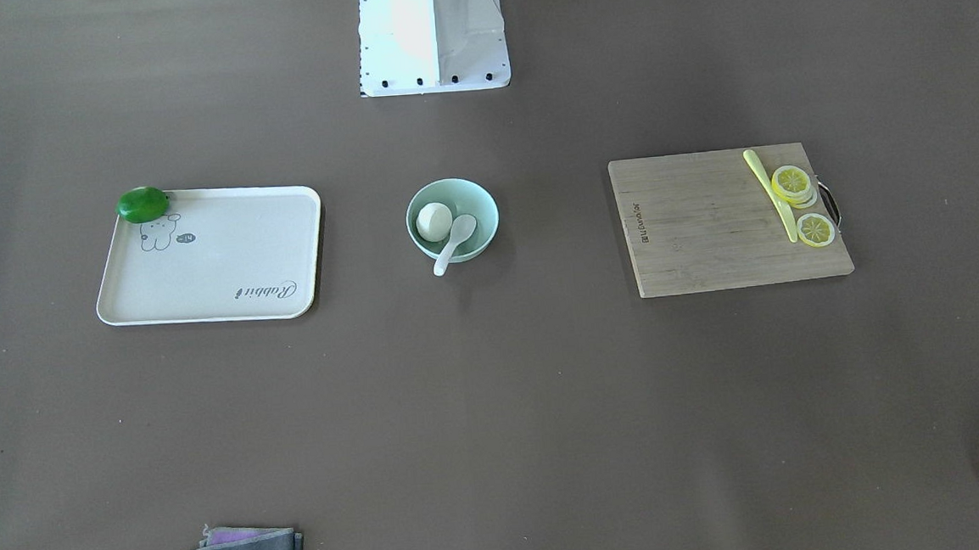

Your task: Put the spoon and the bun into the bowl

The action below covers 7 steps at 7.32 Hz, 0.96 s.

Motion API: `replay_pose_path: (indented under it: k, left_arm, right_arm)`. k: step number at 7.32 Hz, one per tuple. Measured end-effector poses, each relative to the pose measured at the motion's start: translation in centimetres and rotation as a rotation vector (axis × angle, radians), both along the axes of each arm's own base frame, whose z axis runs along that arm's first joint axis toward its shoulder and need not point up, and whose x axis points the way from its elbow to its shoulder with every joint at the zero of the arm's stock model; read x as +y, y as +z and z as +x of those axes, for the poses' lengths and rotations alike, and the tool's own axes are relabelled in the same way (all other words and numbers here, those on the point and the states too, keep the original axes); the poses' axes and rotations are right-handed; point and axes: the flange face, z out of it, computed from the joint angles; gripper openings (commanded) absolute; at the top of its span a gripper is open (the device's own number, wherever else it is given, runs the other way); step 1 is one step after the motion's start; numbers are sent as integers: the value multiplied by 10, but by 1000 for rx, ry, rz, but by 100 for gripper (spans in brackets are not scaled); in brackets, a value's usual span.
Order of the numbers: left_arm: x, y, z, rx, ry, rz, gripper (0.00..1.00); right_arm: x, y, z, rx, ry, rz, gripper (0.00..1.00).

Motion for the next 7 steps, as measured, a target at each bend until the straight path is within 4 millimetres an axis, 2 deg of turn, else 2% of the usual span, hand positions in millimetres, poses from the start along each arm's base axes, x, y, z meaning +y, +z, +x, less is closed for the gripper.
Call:
replay_pose_path:
  k: [7]
  left_arm:
    - [3, 2, 0, -2, 2, -2, 98]
  right_arm:
    - [-2, 2, -16, 2, -38, -2, 100]
